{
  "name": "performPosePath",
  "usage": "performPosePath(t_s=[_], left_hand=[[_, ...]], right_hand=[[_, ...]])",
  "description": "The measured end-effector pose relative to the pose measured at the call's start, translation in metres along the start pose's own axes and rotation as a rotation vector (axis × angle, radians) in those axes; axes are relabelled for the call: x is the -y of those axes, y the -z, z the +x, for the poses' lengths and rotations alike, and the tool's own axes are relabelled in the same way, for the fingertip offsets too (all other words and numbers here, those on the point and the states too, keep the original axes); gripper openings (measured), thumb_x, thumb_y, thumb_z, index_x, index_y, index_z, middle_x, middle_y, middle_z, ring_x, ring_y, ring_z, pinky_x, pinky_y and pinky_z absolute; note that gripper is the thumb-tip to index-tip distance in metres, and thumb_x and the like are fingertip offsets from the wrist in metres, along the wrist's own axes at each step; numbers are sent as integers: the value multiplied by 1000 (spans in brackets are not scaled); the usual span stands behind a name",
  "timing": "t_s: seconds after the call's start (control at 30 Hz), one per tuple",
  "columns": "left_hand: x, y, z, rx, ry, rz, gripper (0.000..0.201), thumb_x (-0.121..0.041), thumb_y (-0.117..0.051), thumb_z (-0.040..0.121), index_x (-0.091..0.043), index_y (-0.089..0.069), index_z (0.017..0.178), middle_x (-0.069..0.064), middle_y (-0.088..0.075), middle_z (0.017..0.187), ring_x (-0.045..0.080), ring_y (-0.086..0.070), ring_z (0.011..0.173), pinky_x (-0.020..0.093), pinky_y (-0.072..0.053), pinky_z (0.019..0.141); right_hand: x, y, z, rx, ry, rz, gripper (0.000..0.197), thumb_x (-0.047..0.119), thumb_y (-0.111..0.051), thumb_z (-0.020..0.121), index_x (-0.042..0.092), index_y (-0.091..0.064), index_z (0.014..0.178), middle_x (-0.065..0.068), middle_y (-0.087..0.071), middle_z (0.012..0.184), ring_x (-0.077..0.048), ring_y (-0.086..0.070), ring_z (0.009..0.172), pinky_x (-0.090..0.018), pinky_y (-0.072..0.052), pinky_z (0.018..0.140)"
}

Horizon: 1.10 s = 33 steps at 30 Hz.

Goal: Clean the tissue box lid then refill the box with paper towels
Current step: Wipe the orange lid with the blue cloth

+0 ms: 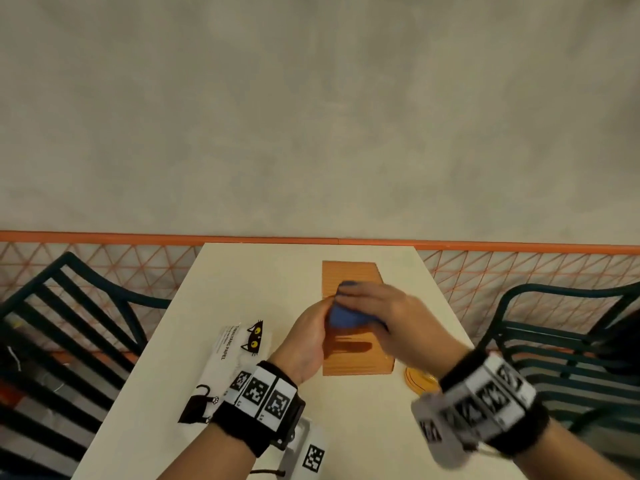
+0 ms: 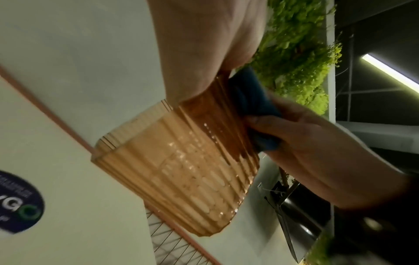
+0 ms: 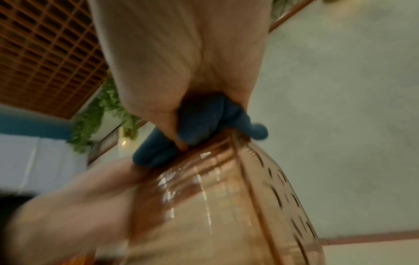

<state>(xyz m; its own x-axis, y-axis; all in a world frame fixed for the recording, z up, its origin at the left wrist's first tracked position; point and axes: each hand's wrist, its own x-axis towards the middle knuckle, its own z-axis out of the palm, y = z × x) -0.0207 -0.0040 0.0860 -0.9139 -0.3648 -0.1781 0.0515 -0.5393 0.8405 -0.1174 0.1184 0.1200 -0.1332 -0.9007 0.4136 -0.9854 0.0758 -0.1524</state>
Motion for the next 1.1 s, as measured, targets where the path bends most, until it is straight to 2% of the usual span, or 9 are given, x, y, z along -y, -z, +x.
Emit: performPosePath(t_s=[0.17,0.3,0.43,0.63,0.77,0.83,0.9,0.97,1.1], left_hand=[[3,5,5,-56,63,-154,39,-23,-29,100,-7,-65,100,7,-74,87,15,-72,75,30,-51,72],[-1,-3,7,-54,70,-169,36,-24,-32,98,-9,-65,95,8,-73,81,15,-71,67,24,-55,55],[-3,-15,9,-73,61,-108,29,-22,-36,98,-8,-61,101,15,-65,92,22,-62,79,29,-57,56],[-13,6,21,-101,46,-43,37,-27,-30,101,-7,-54,123,19,-63,119,28,-64,98,44,-50,88],[-22,19,23,9,33,581,24,-22,-40,100,-16,-55,117,-4,-71,99,9,-70,82,17,-56,70],[-13,28,26,70,48,993,25,-19,-39,101,-14,-54,120,-8,-67,102,6,-65,89,5,-49,66],[3,41,31,126,80,1318,26,-18,-39,100,-14,-55,121,-4,-65,111,9,-61,99,13,-49,78],[23,54,34,153,131,1569,26,-17,-41,96,-18,-59,114,-2,-67,106,17,-63,99,30,-52,88],[50,71,36,218,120,1899,27,-13,-39,92,-20,-58,110,3,-66,97,20,-59,88,32,-50,81]], right_hand=[[6,-38,-42,47,134,-298,69,9,-83,56,32,-63,117,11,-56,134,-21,-41,132,-42,-26,113],[-10,-22,-38,-11,217,-276,59,8,-72,70,31,-59,122,10,-54,136,-20,-38,135,-40,-27,110],[-8,-6,-10,-204,15,-127,44,11,-47,82,23,-63,120,5,-60,129,-23,-52,126,-43,-42,104],[-35,-51,-72,101,277,-259,49,10,-66,74,30,-62,119,14,-56,133,-17,-41,133,-36,-33,112],[-64,-71,-100,324,-55,-206,62,20,-90,55,32,-67,111,14,-65,119,-16,-61,115,-33,-55,90],[-75,-84,-112,450,-143,-129,51,17,-74,78,29,-59,125,11,-57,132,-17,-47,131,-36,-45,105],[-83,-103,-127,587,-195,-84,46,16,-52,94,28,-44,138,11,-42,146,-16,-25,143,-33,-23,118],[-85,-118,-136,622,-235,-46,46,17,-51,94,28,-42,139,10,-39,148,-18,-21,144,-34,-19,118],[-91,-135,-148,618,-352,-68,48,22,-49,95,34,-38,140,14,-30,152,-15,-16,146,-35,-16,118]])
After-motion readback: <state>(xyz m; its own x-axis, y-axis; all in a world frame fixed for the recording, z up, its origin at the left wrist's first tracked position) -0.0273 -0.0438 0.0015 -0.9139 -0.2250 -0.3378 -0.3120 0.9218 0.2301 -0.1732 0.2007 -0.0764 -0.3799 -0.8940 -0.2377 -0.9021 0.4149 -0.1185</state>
